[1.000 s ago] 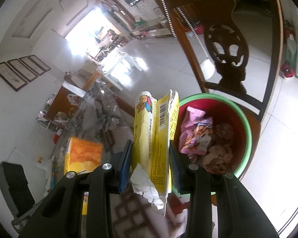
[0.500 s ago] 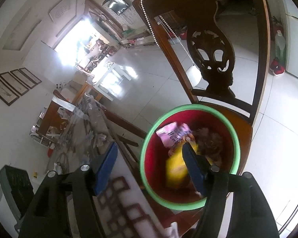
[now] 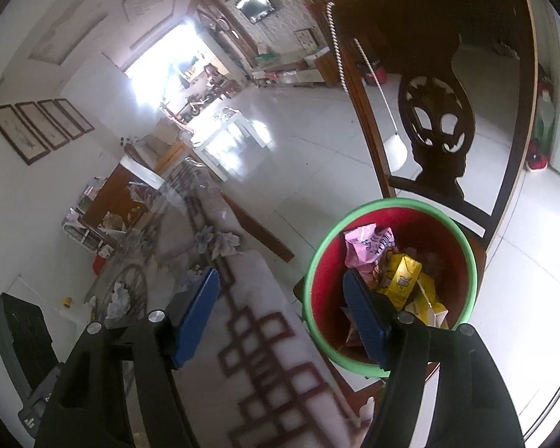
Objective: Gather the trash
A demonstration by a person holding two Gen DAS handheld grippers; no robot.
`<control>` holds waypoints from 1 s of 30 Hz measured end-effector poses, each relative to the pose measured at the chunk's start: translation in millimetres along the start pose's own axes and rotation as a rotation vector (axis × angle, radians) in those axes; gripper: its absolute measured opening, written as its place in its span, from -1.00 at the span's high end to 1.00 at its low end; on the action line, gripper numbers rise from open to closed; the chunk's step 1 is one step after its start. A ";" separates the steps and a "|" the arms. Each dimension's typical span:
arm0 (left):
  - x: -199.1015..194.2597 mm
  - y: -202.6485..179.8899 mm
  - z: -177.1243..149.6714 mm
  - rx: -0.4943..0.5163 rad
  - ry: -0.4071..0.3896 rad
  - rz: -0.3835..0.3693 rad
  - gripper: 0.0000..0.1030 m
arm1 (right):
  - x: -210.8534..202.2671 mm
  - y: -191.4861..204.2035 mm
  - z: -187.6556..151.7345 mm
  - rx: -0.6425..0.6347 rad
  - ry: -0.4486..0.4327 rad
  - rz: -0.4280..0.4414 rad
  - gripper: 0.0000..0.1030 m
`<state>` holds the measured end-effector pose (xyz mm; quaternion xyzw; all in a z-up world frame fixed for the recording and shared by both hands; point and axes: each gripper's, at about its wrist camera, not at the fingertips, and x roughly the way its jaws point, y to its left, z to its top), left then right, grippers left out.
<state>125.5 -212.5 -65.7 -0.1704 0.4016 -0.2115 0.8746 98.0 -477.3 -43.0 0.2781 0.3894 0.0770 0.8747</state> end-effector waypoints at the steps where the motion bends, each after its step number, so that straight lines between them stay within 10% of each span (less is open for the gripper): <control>1: -3.5 -1.7 0.3 0.003 -0.007 -0.006 -0.49 | -1.9 3.3 -0.5 -0.006 -0.002 0.000 -0.33; 22: -50.1 1.8 5.0 -0.004 -0.100 -0.043 -0.54 | -20.5 22.8 -7.2 -0.044 -0.018 -0.012 -0.35; 30: -73.7 -6.5 8.0 0.044 -0.191 -0.019 -0.62 | -36.8 51.1 -18.4 -0.160 -0.180 -0.090 -0.55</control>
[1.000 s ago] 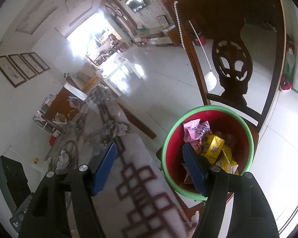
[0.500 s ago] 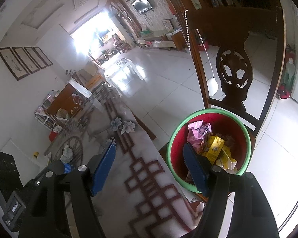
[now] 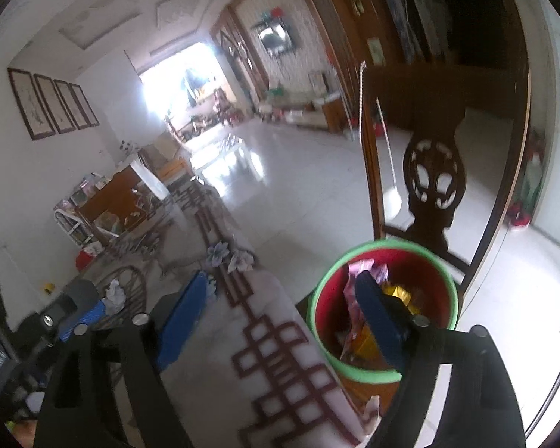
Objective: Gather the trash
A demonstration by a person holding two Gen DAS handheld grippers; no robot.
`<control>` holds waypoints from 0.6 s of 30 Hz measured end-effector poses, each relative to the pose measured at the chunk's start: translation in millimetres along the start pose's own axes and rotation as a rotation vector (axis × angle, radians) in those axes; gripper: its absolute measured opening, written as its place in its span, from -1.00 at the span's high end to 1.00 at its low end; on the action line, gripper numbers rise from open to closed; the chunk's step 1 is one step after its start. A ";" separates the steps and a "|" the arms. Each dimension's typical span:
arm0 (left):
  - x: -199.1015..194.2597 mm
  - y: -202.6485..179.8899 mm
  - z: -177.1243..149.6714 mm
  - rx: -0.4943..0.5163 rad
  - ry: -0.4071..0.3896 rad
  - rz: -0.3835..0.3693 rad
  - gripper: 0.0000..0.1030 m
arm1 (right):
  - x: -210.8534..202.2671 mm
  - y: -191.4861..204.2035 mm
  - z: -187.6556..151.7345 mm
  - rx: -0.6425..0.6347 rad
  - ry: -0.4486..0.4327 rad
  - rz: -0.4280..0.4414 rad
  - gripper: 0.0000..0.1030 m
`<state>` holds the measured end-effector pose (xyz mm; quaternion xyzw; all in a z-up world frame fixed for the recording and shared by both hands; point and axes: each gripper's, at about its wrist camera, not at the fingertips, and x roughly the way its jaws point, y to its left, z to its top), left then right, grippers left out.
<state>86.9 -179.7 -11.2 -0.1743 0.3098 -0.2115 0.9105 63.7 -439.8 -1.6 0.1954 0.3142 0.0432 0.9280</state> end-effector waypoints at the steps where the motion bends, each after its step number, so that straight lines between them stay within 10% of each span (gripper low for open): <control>1: -3.1 -0.2 0.9 0.004 -0.014 -0.006 -0.63 | -1.6 4.9 -0.5 -0.019 -0.024 -0.011 -0.59; 18: -57.7 16.0 17.3 0.117 -0.281 0.163 -0.89 | -9.6 49.3 -17.8 -0.100 -0.548 -0.145 -0.86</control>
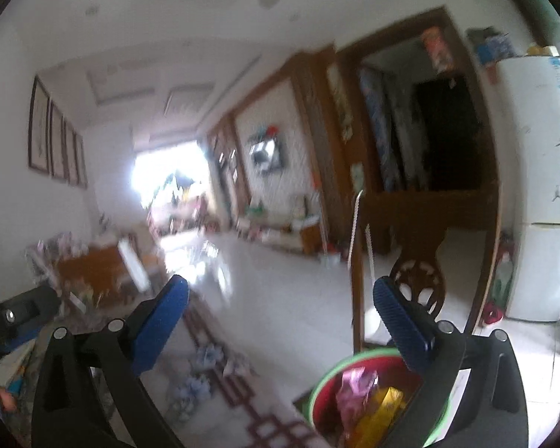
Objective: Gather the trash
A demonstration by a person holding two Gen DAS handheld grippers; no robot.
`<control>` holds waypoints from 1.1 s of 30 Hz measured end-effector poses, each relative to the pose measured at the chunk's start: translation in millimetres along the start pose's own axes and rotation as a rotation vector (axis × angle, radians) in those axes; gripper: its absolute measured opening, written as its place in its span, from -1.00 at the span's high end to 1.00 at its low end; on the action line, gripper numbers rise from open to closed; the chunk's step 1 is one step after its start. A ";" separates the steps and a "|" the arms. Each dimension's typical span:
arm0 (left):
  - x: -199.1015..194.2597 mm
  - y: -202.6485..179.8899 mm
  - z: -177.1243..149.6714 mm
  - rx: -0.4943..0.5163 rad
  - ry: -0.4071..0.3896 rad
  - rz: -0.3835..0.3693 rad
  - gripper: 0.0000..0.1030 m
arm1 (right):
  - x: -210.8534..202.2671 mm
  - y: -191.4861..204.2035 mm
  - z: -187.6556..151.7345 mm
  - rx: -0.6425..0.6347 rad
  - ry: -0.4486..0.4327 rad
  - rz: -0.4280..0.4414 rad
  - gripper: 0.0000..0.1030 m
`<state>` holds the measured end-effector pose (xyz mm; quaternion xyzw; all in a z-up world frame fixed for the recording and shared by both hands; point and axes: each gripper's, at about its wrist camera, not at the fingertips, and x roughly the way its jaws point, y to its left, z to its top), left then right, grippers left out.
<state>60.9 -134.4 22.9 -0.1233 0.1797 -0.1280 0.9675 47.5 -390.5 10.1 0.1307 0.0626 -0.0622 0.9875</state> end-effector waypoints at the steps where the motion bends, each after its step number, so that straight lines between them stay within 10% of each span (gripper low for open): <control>1: -5.5 1.8 3.1 0.006 -0.035 0.014 -0.89 | -2.8 -2.7 -0.8 0.009 -0.032 -0.024 -0.86; 6: -18.7 4.3 11.2 0.036 -0.103 0.080 -0.90 | 13.7 -12.7 -1.3 0.011 0.036 -0.126 -0.86; 33: -21.4 15.5 4.9 0.009 -0.029 0.082 -0.90 | 17.5 7.6 -21.2 -0.019 0.139 -0.072 -0.86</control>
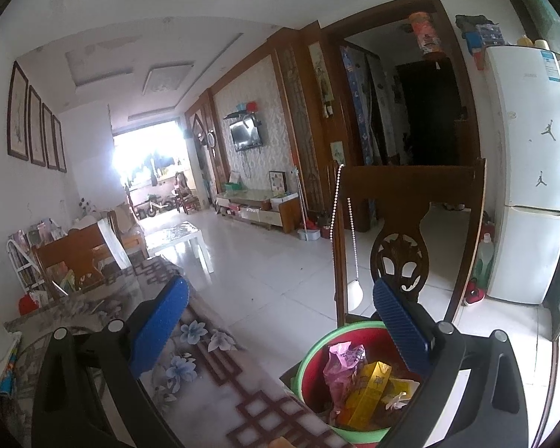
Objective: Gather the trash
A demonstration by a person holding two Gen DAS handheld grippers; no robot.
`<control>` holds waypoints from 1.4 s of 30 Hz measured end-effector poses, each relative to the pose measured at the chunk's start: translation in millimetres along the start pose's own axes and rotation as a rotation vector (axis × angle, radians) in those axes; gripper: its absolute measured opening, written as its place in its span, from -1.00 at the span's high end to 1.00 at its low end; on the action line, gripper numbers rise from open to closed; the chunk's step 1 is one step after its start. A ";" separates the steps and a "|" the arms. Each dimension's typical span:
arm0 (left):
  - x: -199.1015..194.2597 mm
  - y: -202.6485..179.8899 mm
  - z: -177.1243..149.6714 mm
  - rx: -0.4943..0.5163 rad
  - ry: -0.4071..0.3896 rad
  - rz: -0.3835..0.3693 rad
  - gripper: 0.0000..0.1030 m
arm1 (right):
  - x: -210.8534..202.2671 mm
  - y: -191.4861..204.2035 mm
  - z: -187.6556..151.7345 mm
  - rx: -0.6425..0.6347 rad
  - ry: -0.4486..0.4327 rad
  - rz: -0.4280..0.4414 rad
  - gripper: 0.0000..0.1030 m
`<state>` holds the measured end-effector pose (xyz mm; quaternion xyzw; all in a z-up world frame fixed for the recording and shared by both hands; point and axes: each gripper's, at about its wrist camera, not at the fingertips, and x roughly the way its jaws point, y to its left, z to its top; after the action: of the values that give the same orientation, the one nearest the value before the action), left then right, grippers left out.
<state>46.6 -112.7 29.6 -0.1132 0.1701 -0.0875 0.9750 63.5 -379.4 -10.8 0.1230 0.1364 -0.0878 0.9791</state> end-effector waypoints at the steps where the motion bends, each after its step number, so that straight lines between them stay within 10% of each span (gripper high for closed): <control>1: 0.3 -0.1 -0.7 0.000 0.003 0.000 -0.90 | 0.0 0.4 -0.5 -0.002 0.000 0.002 -0.86; 42: 1.9 4.6 -8.0 0.020 0.008 0.057 -0.90 | 7.8 7.5 -8.8 -0.004 0.054 0.015 -0.86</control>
<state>46.2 -110.2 20.6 -0.0982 0.1762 -0.0619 0.9775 70.3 -370.9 -19.5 0.1245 0.1618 -0.0767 0.9759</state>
